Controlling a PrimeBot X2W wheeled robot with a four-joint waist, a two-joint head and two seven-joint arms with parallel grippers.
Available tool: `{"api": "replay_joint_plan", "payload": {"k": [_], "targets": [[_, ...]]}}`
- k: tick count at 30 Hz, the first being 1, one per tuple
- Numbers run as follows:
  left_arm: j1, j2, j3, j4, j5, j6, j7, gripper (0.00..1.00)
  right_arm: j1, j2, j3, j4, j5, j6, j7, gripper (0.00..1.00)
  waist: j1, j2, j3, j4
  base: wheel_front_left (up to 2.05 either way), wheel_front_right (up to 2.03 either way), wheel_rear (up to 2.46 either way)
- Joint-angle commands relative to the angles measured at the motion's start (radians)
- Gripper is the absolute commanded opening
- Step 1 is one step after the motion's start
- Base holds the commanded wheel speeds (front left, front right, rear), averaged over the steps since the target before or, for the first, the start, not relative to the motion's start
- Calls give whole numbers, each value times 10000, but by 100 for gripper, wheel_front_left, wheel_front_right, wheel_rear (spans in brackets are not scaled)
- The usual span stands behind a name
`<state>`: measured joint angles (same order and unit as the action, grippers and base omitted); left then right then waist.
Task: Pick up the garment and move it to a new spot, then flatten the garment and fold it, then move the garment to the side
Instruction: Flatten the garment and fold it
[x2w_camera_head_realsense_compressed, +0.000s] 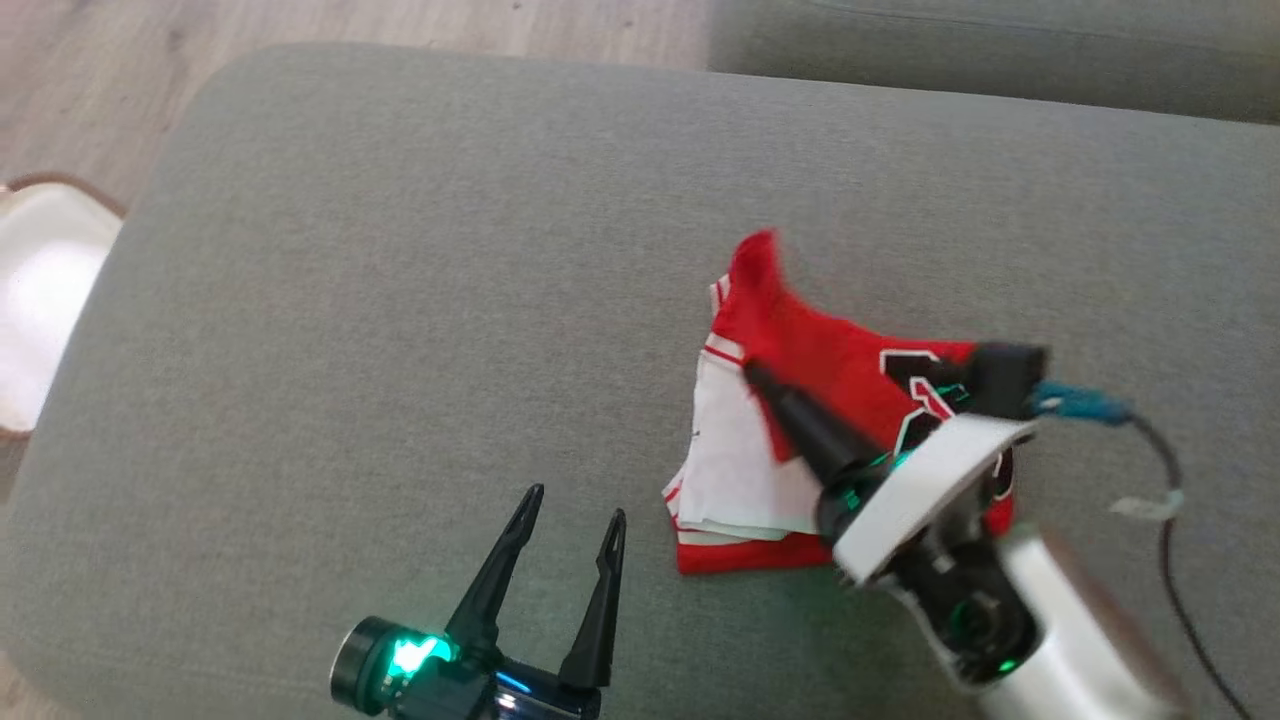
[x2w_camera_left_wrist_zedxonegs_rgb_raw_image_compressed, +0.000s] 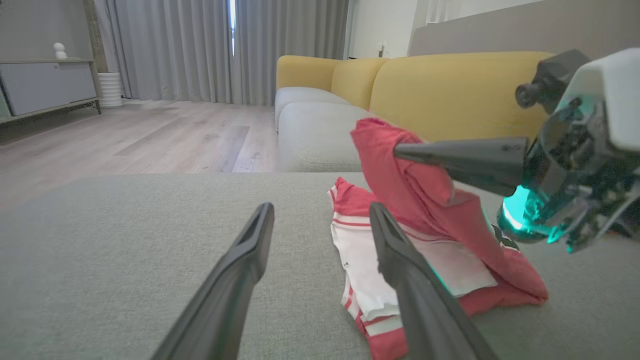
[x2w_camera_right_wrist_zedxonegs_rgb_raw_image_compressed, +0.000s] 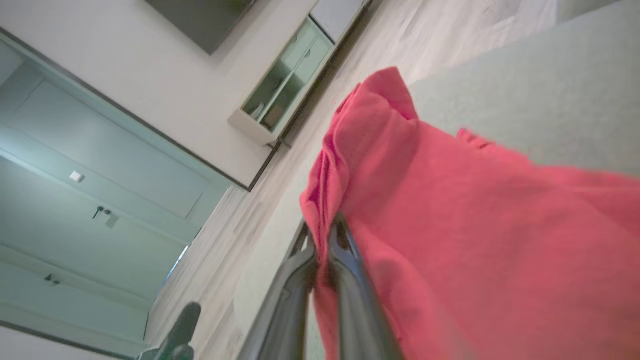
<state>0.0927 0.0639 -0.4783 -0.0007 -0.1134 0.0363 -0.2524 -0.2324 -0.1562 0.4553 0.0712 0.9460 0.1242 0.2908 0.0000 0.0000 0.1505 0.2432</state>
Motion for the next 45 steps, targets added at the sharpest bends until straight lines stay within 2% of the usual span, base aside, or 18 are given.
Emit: {"api": "replay_joint_plan", "payload": {"k": [1, 4, 5, 6, 8, 11, 17, 20, 23, 25, 26, 27, 33, 38, 45], "targets": [[-255, -133, 263, -287, 16, 34, -93, 100, -75, 220, 451, -116, -107, 65, -33, 0, 0, 0, 35, 150, 0, 0, 0], [-273, -134, 251, -312, -49, 83, -93, 100, -125, 314, 953, 443, -224, 65, -164, 0, 0, 0, 36, 179, 0, 0, 0], [-271, -135, 245, -319, -68, 103, -93, 100, -174, 333, 1080, 633, -324, 65, -236, 33, 0, 0, 31, 163, 0, 0, 0], [-271, -135, 246, -329, -85, 130, -93, 100, -223, 371, 1149, 771, -398, 65, -404, 100, 0, 0, 12, 123, 0, 0, 0], [-283, -135, 284, -368, -82, 208, -93, 100, -325, 473, 1129, 893, -403, 65, -913, 100, 0, 0, -46, -9, 0, 0, 0], [-271, -136, 408, -436, -3, 348, -93, 100, -483, 466, 705, 844, -679, 65, -2264, 100, 0, 0, -230, -309, 0, 0, 0], [53, -136, 848, -501, -163, 671, -93, 100, -104, -430, -221, 1063, -2219, 65, -4667, 100, 0, 0, -983, -1235, 0, 0, 0], [300, -136, 1154, -564, -359, 943, -93, 100, 415, -883, -735, 1312, -3068, 65, -5280, 100, 0, 0, -1445, -1758, 0, 0, 0], [509, -136, 1371, -629, -338, 1183, -93, 100, 989, -1027, -1434, 1422, -4024, 65, -5486, 100, 0, 0, -1705, -2186, 0, 0, 0], [600, -136, 1487, -670, -310, 1340, -93, 100, 1320, -1090, -1904, 1160, -5098, 65, -5514, 100, 0, 0, -1834, -2389, 0, 0, 0], [600, -136, 1487, -670, -310, 1340, -93, 100, 1320, -1090, -1904, 1160, -5098, 65, -5514, 100, 0, 0, -1834, -2389, 0, 0, 0], [642, -136, 1536, -684, -291, 1427, -93, 100, 1528, -1089, -2090, 917, -5689, 65, -5517, 100, 0, 0, -1896, -2454, 0, 0, 0], [942, -137, 1660, -623, -173, 1602, -93, 100, 3216, -414, -3276, -150, -7258, 65, -5523, 100, 0, 0, -2331, -2481, 0, 0, 0], [1298, -137, 1898, -541, -75, 1731, -93, 100, 4032, -19, -3543, -392, -7672, 65, -5524, 100, 0, 0, -2496, -2533, 0, 0, 0], [1539, -137, 2046, -439, 28, 1623, -93, 100, 4284, 306, -3592, -363, -7736, 65, -5524, 100, 0, 0, -2601, -2615, 0, 0, 0]]}}
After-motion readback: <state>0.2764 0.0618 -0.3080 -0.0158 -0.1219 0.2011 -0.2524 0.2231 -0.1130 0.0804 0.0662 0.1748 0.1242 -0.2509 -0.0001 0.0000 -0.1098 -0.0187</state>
